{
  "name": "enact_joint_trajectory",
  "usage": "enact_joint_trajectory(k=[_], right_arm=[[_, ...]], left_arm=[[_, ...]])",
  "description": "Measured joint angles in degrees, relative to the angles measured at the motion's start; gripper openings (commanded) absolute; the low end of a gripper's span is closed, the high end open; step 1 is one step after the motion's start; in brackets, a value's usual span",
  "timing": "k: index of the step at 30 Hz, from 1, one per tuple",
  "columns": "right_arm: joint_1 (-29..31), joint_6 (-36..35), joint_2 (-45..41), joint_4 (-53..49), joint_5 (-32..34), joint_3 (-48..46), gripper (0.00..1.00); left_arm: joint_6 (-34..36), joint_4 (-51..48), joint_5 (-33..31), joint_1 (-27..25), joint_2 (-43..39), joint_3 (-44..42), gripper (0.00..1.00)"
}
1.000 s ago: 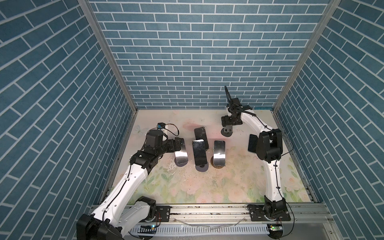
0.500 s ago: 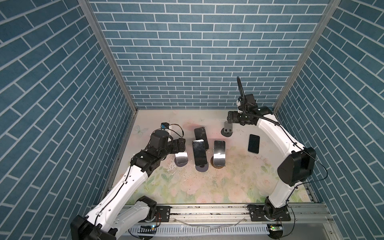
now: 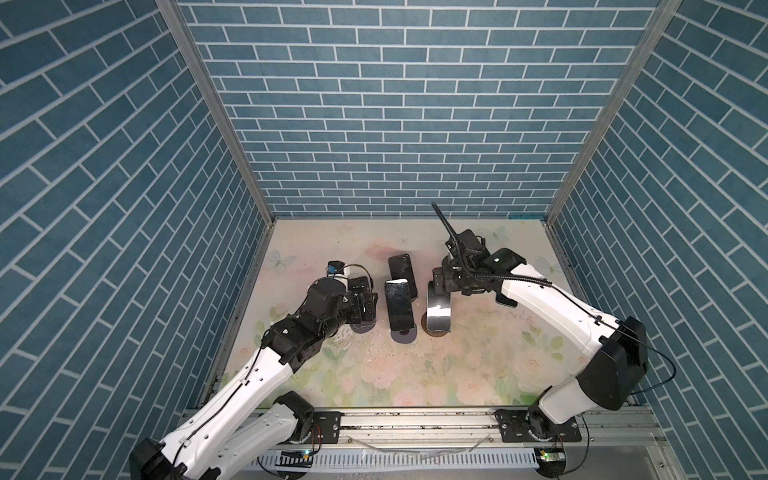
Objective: Remove the phone from the phone stand
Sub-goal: 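Swing the right gripper toward the central phones while the left gripper advances toward them, then close the right gripper on the top of the teal-edged phone on its stand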
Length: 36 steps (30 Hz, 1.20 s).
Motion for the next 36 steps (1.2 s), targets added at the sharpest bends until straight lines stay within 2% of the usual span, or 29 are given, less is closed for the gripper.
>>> enact_joint_trajectory(k=[11,27,36], right_arm=[[7.4,4.4,2.7,0.2,4.8,-3.2,0.99],[8.0,6.7,7.8,2.9,4.6,-4.7,0.99],[8.0,6.7,8.5,4.7,4.1,-6.9,0.95]], left_arm=[[-0.5,1.0,-1.3,-0.1,1.9,0.0,1.0],[2.6,5.0,-1.0,-0.2,8.6,2.0,1.0],[4.3,6.6,-0.3,-0.2,10.2,3.9,1.0]])
